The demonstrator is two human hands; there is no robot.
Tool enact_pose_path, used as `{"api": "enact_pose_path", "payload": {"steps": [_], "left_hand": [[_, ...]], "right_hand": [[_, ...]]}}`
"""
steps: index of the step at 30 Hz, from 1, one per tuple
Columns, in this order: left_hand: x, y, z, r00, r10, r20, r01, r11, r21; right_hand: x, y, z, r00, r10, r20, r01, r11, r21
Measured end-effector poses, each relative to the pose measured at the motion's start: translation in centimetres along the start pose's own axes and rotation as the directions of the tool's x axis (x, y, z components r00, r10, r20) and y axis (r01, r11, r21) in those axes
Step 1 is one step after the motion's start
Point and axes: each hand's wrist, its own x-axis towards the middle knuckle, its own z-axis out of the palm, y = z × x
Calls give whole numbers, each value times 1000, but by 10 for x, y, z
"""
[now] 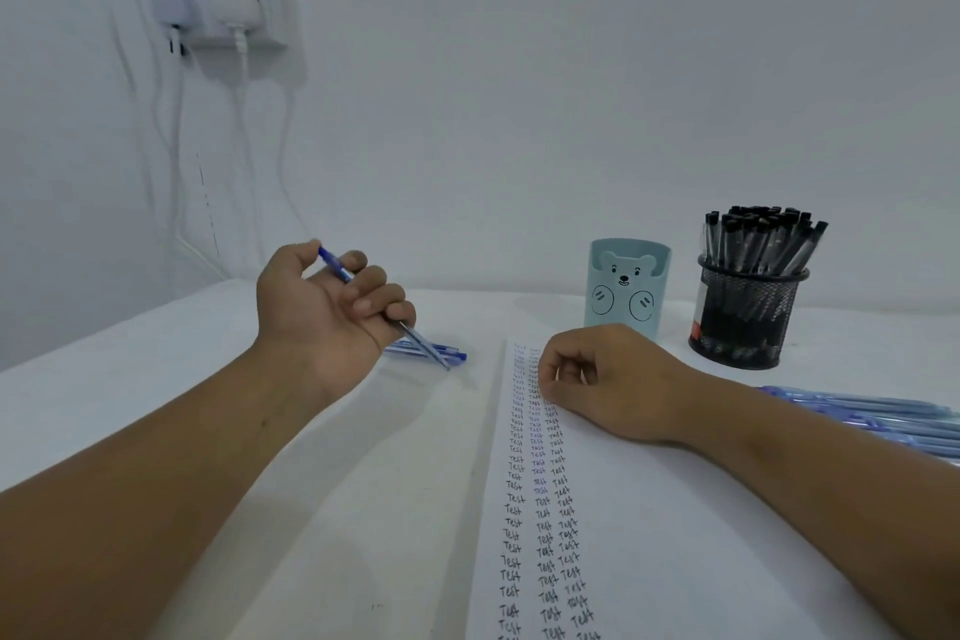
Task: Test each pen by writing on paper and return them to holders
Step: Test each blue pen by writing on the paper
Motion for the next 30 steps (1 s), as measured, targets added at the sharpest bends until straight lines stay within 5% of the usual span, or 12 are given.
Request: {"api": "enact_pose_path", "payload": {"steps": [9,14,20,24,26,28,30], "left_hand": [[-6,-16,6,999,-32,44,31,999,21],[-9,-29,9,992,-89,89,98,990,-100],[-24,-42,24,970,-125,209,135,990,-38],[-22,-43,22,968,-120,219,73,975,211],[-20,-45,17,978,-73,194,-34,867,497],[-18,-47,8,967,-75,242,-160,562,811],[-15,-49,-3,928,-147,342,-299,251,921]], "right_hand": [[-2,-3,-1,1000,-9,-25,8,1000,-13],[-8,-13,-5,974,-121,-189,123,992,2],[0,-28,-1,876,-428,-223,322,863,-390],[4,-22,-4,933,-228,-277,132,935,-328],[2,-17,-5,942,-44,-334,-8,988,-152],[0,-13,-6,937,144,-320,-117,988,104],[0,-12,-5,936,259,-240,-175,931,321]]}}
